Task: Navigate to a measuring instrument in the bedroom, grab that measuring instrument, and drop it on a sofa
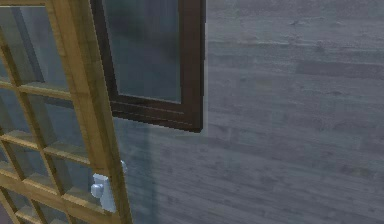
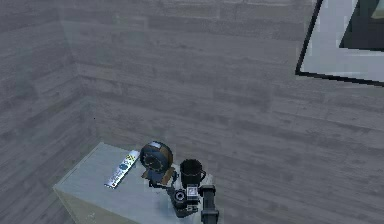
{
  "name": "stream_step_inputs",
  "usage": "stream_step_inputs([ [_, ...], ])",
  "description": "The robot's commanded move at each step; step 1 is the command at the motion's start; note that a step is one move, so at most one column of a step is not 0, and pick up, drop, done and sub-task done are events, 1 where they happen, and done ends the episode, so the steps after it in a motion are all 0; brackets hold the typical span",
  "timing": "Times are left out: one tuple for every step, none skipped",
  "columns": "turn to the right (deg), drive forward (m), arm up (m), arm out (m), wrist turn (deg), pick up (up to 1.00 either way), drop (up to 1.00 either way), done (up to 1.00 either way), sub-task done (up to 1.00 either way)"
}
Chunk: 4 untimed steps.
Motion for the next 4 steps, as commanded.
stream_step_inputs([
  [0.0, 0.0, 0.0, 0.0, 0.0, 1.0, 0.0, 0.0, 0.0],
  [0.0, 0.0, 0.1, 0.0, 0.0, 0.0, 0.0, 0.0, 0.0],
  [0.0, 0.0, 0.3, 0.0, 0.0, 0.0, 0.0, 0.0, 0.0],
  [0.0, 0.0, 0.0, 0.0, -45.0, 0.0, 0.0, 0.0, 0.0],
])
